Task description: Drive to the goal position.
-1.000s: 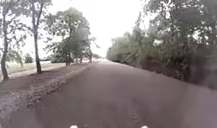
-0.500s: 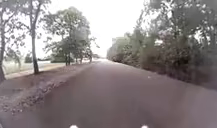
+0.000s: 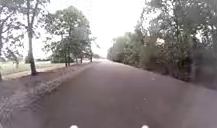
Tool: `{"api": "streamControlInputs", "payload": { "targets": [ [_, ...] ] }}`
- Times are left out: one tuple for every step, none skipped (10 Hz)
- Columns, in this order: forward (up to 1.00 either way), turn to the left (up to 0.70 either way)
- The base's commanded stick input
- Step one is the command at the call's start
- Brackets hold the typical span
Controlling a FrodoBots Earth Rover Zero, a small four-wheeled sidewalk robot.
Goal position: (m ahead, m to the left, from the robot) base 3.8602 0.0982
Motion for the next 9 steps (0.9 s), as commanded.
{"api": "streamControlInputs", "payload": {
  "targets": [
    [0.7,0.0],
    [0.7,0.0],
    [0.7,-0.21],
    [0.7,-0.35],
    [0.7,-0.24],
    [0.7,-0.03],
    [0.7,0.0],
    [0.7,0.0],
    [0.7,0.0]
  ]
}}
